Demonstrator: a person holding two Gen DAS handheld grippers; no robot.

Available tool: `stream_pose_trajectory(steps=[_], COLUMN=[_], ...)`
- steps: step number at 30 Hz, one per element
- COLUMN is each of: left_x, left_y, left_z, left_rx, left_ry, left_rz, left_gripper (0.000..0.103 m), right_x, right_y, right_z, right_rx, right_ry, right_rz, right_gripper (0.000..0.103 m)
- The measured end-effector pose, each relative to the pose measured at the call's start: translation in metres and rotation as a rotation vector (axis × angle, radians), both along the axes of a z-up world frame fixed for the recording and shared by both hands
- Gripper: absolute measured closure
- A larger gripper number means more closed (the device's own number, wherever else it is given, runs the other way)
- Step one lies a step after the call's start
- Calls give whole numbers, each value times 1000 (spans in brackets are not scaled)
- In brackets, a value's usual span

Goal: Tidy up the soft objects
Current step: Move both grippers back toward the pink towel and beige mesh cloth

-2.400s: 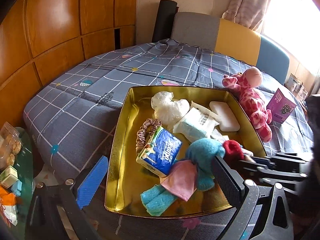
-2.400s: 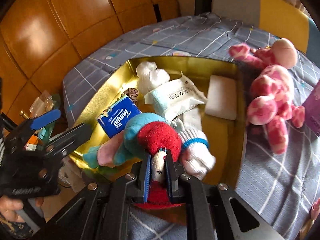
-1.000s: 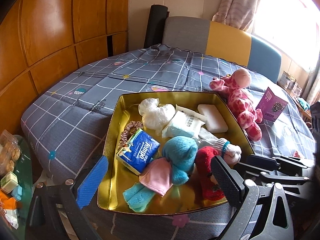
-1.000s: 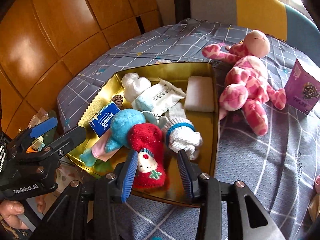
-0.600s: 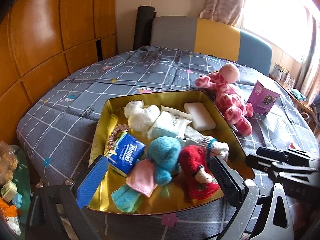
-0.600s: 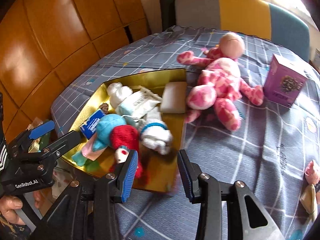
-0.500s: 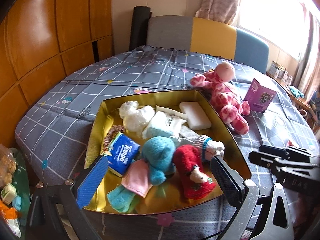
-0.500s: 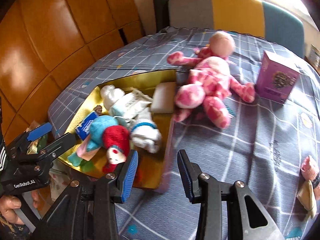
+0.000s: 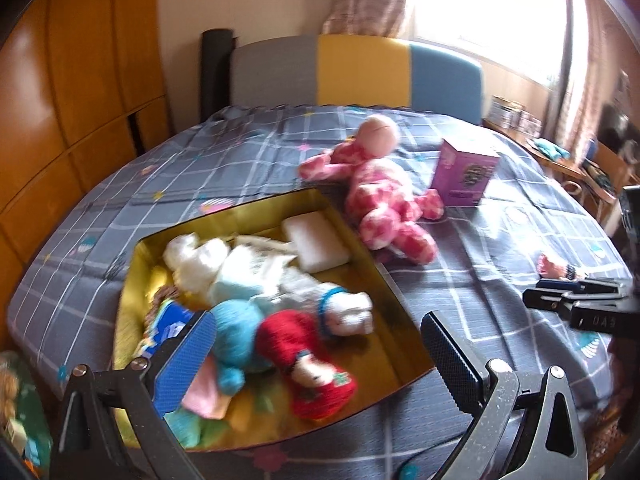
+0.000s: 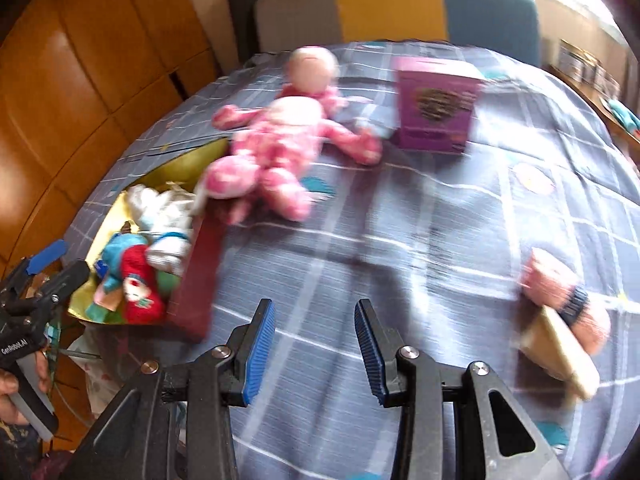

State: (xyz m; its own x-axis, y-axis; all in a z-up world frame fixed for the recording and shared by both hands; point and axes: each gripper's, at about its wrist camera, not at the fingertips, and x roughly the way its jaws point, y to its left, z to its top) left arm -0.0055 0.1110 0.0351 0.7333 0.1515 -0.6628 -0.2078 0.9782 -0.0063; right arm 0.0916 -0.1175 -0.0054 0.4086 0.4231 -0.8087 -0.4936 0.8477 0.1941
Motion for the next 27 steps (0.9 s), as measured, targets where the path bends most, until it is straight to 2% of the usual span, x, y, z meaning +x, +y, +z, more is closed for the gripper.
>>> stream_pose_trajectory(steps=[3, 5, 8, 12, 15, 19, 23, 27], left_x=[7, 11, 18, 26, 29, 35, 41, 48], left_y=[-15, -23, -35, -46, -53, -62, -69, -79], left_z=[3, 3, 0, -5, -6, -7, -9, -9], left_rx=[-2, -12, -33, -52, -68, -73, -76, -73], left_ry=[-16, -14, -3, 16, 26, 44, 63, 83], left_rz=[-53, -87, -131, -163, -195, -224, -241, -274], left_gripper=[0, 0, 0, 0, 0, 0, 0, 0], right_x=[14, 24, 40, 62, 72, 76, 75, 79], right_y=[-46, -78, -120, -158, -165, -152, -131, -120], right_z=[7, 13, 15, 4, -8, -21, -35, -54], right_rx=[-20, -38, -107, -209, -263, -327, -416, -515], right_ry=[21, 34, 64, 123, 166, 177, 158, 162], right_rz=[-69, -110, -166, -197, -160, -73, 28, 79], right_gripper=[58, 46, 39, 36, 36, 36, 38, 38])
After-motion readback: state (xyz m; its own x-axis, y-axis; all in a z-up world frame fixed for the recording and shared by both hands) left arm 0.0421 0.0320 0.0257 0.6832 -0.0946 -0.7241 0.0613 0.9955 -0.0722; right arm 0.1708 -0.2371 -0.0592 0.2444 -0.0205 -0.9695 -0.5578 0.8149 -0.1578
